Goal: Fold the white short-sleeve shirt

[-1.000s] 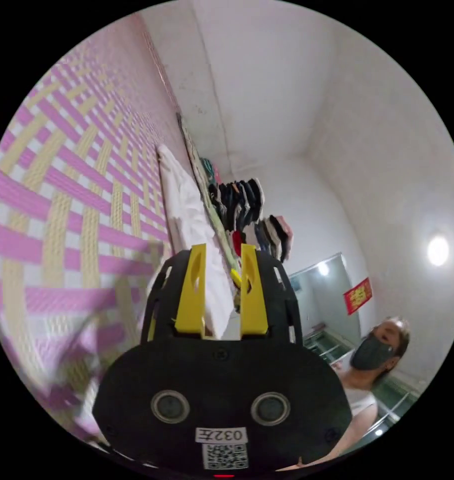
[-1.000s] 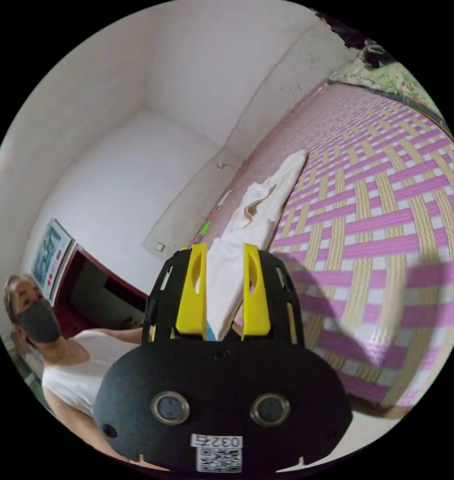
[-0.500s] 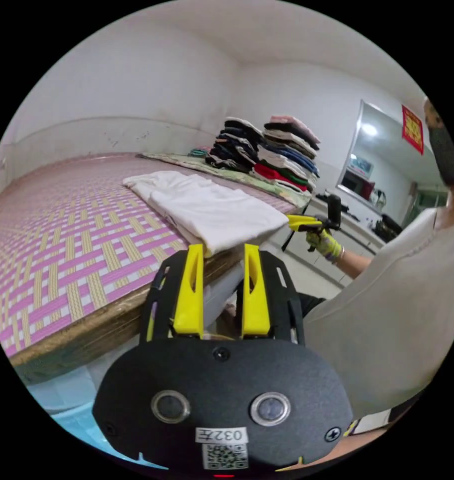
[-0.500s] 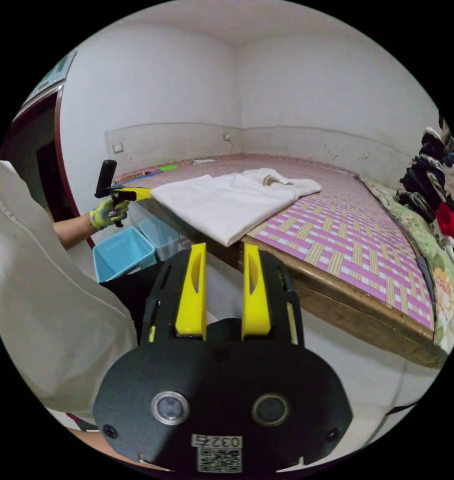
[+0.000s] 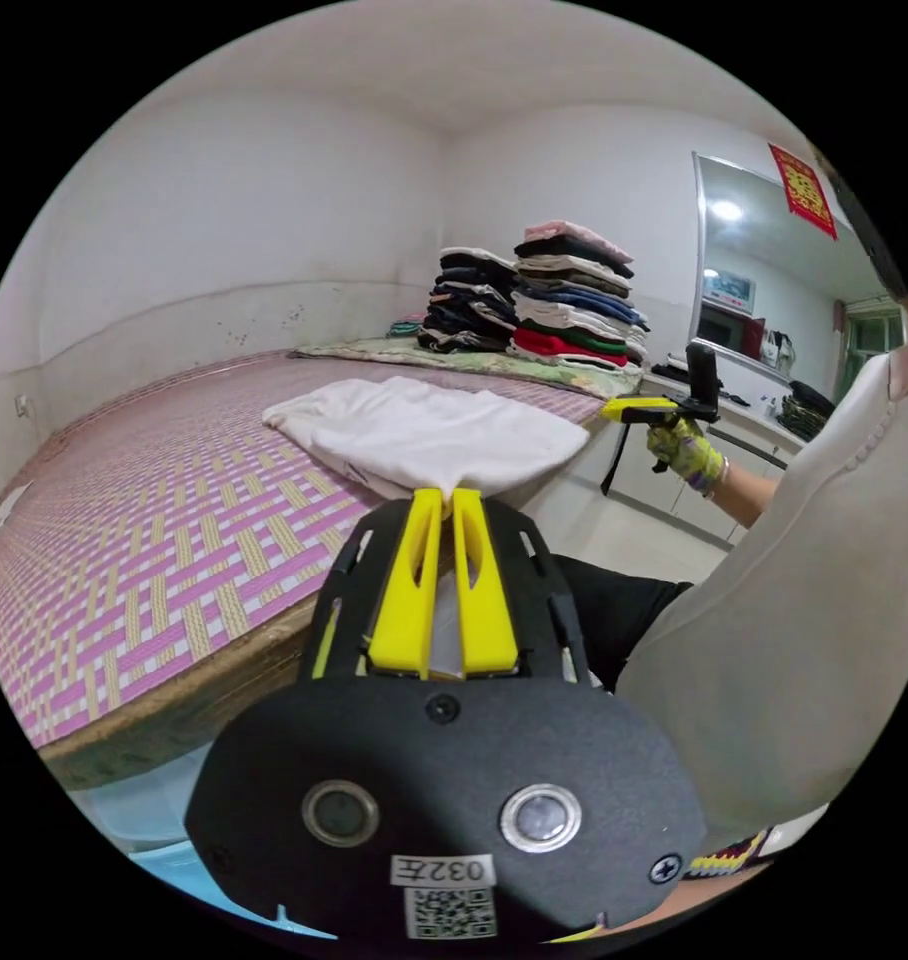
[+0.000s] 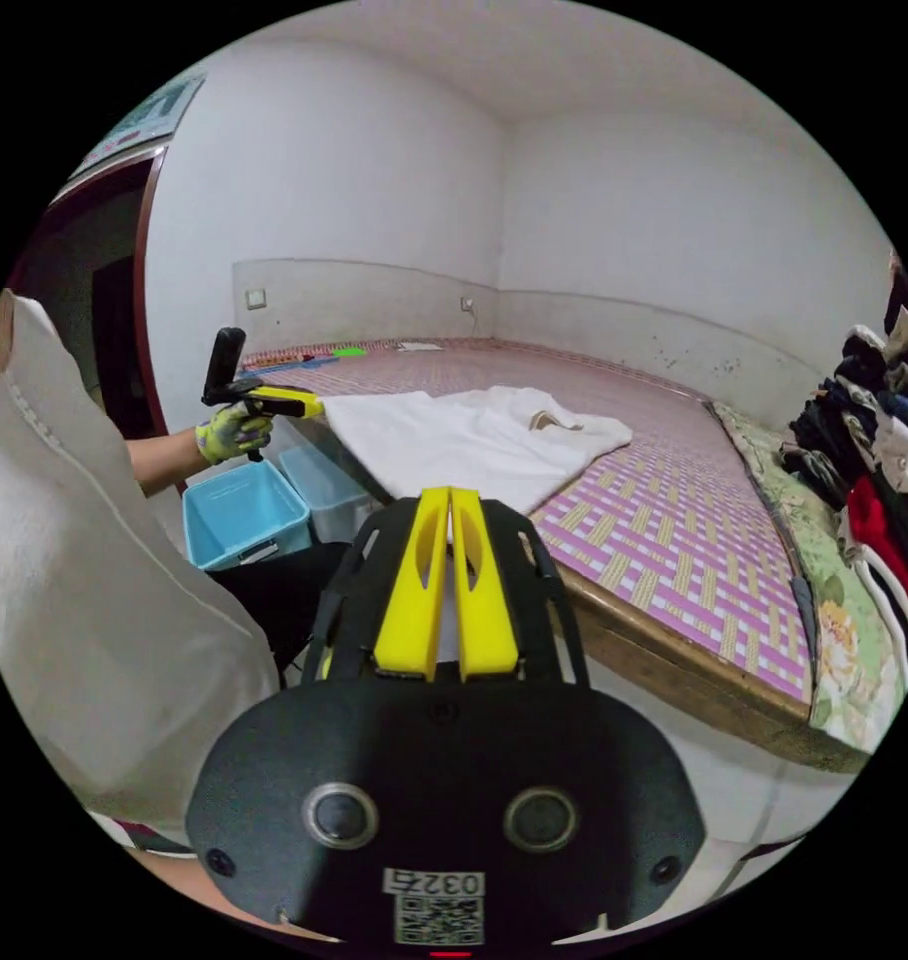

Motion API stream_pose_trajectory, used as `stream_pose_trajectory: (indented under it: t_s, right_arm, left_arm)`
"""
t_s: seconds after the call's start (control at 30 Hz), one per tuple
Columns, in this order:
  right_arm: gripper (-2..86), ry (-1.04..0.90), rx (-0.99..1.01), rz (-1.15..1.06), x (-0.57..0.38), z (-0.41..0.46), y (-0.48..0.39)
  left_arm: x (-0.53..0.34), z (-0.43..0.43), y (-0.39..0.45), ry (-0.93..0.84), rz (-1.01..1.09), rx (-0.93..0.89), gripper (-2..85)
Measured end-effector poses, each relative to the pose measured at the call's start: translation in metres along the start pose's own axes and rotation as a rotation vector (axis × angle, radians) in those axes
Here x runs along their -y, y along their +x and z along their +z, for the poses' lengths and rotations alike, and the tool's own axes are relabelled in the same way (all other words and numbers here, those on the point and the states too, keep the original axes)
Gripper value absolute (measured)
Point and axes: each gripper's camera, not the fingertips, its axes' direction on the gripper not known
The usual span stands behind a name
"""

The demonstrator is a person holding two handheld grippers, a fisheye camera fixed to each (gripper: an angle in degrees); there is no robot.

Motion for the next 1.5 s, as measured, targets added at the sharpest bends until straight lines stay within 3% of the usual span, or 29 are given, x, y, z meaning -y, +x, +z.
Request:
stream_pose_trajectory:
  t_s: [0.17, 0.33, 0.63, 0.9, 1.07, 1.2, 1.33, 1.5]
  right_arm:
    - [4.5, -0.04, -0.154, 0.001, -0.012, -0.003, -0.009]
    - [10.5, -0.094, 0.035, 0.184, -0.035, 0.023, 0.018]
    - [2.3, -0.1, 0.065, 0.112, -0.025, 0.049, 0.008]
    - [-0.8, -0.089, 0.213, 0.026, 0.0, -0.008, 0.001]
    - [-0.9, -0.004, 0.258, -0.04, 0.051, -0.056, 0.018]
    - [-1.0, 0.004, 0.297, 0.056, 0.101, -0.044, 0.075]
    - [-0.9, -0.055, 0.349, 0.288, 0.142, 0.025, 0.173]
    - [-0.2, -0.186, 0.518, 0.605, 0.128, 0.128, 0.263]
  left_arm:
    - [-0.016, -0.01, 0.019, -0.035, 0.016, -0.032, -1.7]
    - [-0.024, -0.01, 0.024, -0.025, -0.013, -0.038, -1.7]
    - [-0.026, -0.018, 0.025, -0.013, -0.052, -0.045, -1.7]
    - [-0.02, -0.066, 0.031, 0.054, -0.056, -0.175, -1.6]
    - [0.032, -0.121, 0.04, 0.174, 0.097, -0.235, -1.5]
    - [0.105, -0.117, 0.01, 0.121, 0.131, -0.186, -1.5]
    - [0.178, -0.052, -0.079, -0.032, -0.089, -0.15, -1.6]
    - [0.182, 0.047, -0.178, -0.24, -0.409, -0.231, -1.6]
